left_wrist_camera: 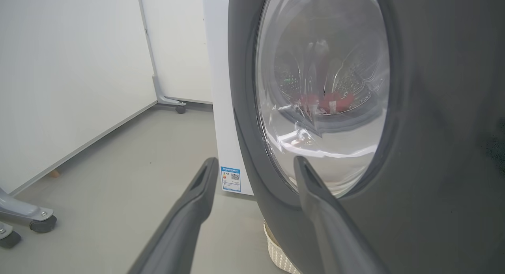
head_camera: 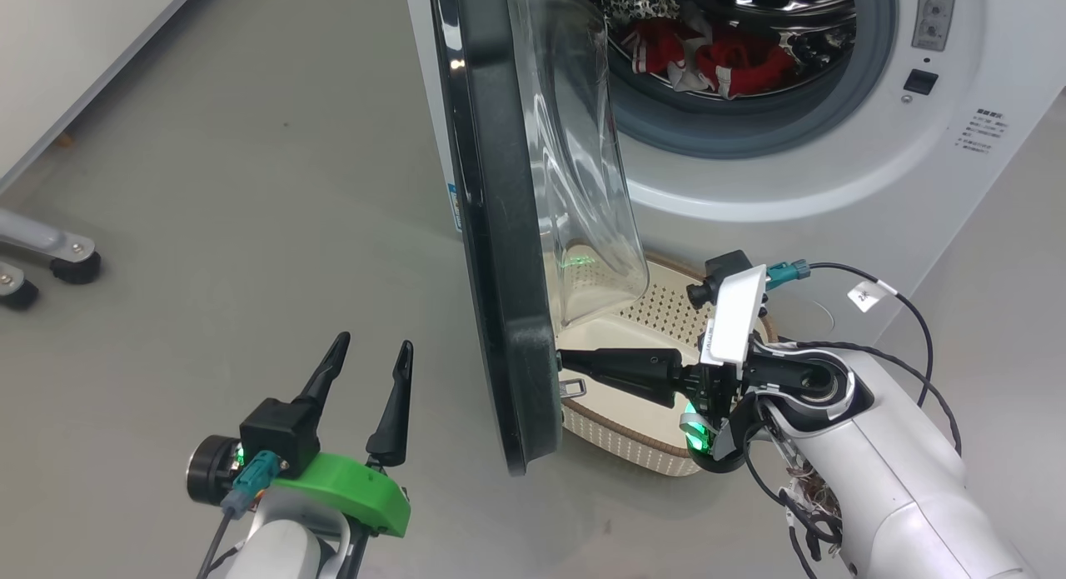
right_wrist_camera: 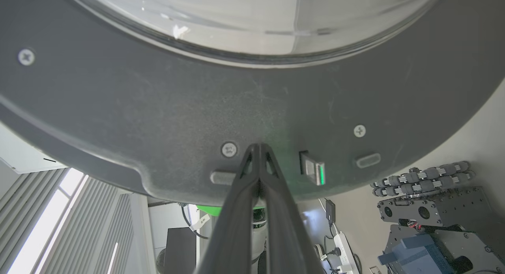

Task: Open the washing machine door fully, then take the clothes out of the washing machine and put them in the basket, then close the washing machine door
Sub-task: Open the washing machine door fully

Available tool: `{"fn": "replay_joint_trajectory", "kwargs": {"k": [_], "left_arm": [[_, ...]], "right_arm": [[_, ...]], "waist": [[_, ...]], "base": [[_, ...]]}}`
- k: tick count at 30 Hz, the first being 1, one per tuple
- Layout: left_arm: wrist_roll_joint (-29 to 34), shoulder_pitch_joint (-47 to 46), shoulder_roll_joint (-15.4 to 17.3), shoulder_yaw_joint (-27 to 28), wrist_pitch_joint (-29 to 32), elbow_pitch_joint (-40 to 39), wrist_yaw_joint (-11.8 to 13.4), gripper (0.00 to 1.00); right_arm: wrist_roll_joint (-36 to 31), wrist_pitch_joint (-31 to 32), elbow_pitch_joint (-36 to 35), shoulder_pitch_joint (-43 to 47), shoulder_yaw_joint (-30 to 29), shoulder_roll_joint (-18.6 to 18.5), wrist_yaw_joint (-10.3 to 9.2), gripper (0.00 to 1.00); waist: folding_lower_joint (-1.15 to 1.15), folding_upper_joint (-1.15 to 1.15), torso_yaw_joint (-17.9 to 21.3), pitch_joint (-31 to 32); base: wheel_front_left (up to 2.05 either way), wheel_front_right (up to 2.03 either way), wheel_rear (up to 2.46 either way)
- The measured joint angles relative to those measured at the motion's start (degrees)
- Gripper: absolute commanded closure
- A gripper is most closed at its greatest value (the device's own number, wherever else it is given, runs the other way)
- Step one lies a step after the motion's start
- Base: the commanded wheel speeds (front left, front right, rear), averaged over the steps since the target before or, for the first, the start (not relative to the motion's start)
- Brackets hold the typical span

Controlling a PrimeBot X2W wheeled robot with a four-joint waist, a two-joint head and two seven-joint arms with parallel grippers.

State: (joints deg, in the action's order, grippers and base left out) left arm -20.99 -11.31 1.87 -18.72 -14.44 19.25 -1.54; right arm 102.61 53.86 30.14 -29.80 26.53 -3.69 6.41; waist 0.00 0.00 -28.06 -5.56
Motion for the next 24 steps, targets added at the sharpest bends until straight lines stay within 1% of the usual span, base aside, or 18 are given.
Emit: {"fn": "replay_joint_trajectory", "kwargs": {"k": [7,15,18,21,22,23,24], "left_arm": [[0.00,0.76,0.03,1.56,0.00,-0.63,0.25,0.00],[0.21,0.79,0.03,2.12,0.00,-0.65,0.26,0.00],[0.97,0.81,0.03,2.26,0.00,-0.65,0.33,0.00],[1.01,0.88,0.03,2.70,0.00,-0.65,0.51,0.00],[1.01,0.92,0.03,2.85,0.00,-0.65,0.53,0.00],[1.02,0.94,0.03,2.89,0.00,-0.64,0.54,0.00],[1.05,1.00,0.03,2.96,0.00,-0.64,0.54,0.00]], "right_arm": [[1.35,-2.72,-0.55,1.40,-1.90,0.18,0.01,1.00],[3.61,-7.42,-2.36,4.73,-8.02,0.16,0.09,1.00],[3.69,-9.33,-3.36,6.60,-9.80,0.03,0.21,1.00],[3.08,-11.59,-4.31,8.58,-10.99,-0.87,0.54,1.00],[2.99,-12.41,-4.74,9.25,-11.71,-1.14,0.54,0.89],[2.99,-13.11,-5.16,9.90,-12.47,-1.37,0.54,0.89],[2.78,-14.17,-5.63,10.60,-13.05,-1.63,0.54,0.58]], "waist": [[0.00,0.00,1.32,-0.24],[0.00,0.00,3.77,-0.13],[0.00,0.00,4.61,0.13],[0.00,0.00,5.35,0.35],[0.00,0.00,5.59,0.41],[0.00,0.00,5.80,0.47],[0.00,0.00,6.00,0.56]], "base": [[0.00,0.00,0.00],[0.00,0.00,0.00],[0.00,0.00,0.00],[0.00,0.00,0.00],[0.00,0.00,0.00],[0.00,0.00,0.00],[0.00,0.00,0.00]]}}
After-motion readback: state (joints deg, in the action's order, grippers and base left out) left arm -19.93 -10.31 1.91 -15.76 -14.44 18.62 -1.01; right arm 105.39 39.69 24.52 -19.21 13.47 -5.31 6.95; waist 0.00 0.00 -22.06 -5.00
